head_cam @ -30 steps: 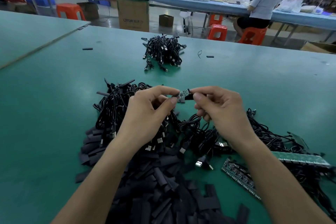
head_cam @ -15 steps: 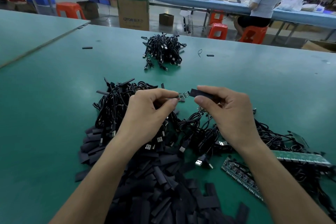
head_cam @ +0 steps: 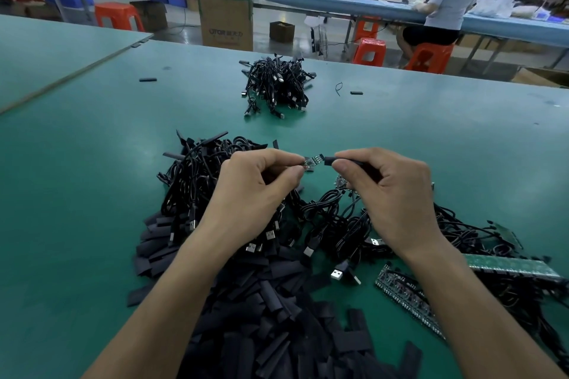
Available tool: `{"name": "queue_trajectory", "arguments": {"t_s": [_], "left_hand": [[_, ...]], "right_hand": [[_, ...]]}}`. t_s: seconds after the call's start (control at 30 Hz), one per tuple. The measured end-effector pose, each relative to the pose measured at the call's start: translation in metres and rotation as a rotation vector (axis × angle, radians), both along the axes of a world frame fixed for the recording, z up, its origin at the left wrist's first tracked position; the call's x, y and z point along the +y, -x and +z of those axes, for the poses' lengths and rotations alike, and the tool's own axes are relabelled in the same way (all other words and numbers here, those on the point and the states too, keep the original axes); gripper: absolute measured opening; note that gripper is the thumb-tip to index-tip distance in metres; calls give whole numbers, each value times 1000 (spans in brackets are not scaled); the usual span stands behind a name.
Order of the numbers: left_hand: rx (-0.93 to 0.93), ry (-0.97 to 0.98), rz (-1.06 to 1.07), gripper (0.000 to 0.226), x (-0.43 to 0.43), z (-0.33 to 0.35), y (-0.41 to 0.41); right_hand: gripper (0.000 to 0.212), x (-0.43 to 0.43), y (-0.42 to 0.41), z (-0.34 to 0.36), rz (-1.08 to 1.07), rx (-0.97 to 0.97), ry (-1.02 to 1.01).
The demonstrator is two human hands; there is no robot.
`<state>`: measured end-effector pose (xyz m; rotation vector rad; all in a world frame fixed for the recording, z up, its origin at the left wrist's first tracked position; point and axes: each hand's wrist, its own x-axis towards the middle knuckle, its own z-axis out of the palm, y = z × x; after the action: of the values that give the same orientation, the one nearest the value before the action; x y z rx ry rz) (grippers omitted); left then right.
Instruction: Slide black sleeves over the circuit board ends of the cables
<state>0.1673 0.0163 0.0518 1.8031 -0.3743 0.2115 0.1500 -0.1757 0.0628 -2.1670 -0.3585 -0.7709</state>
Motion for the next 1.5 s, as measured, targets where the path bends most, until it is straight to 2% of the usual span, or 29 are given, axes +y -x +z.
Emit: {"name": "queue_trajectory", "arguments": {"t_s": [0.2, 0.37, 0.7, 0.9, 1.0, 1.2, 1.33, 1.5], "left_hand": [[-7, -22, -23, 15, 0, -1, -1], [-22, -44, -58, 18, 4, -2, -3], [-9, -60, -137, 20, 11, 2, -5], [-25, -80, -119, 21, 11, 2, -6], [-23, -96, -132, 19, 12, 0, -7], [10, -45, -167, 17, 9, -2, -5], [47, 29, -169, 15, 7, 1, -4], [56, 15, -176, 18, 6, 0, -2]], "right_hand": [[28, 1, 0, 1, 6, -21, 42], [30, -2, -2, 1, 14, -14, 50], [23, -11, -7, 10, 228, 260, -99], [18, -13, -10, 7, 317, 376, -293], [17, -13, -9, 4, 322, 377, -304], [26, -8, -5, 6, 329, 322, -151], [26, -7, -5, 6, 309, 323, -158], [19, -1, -2, -2, 350, 348, -246]]}}
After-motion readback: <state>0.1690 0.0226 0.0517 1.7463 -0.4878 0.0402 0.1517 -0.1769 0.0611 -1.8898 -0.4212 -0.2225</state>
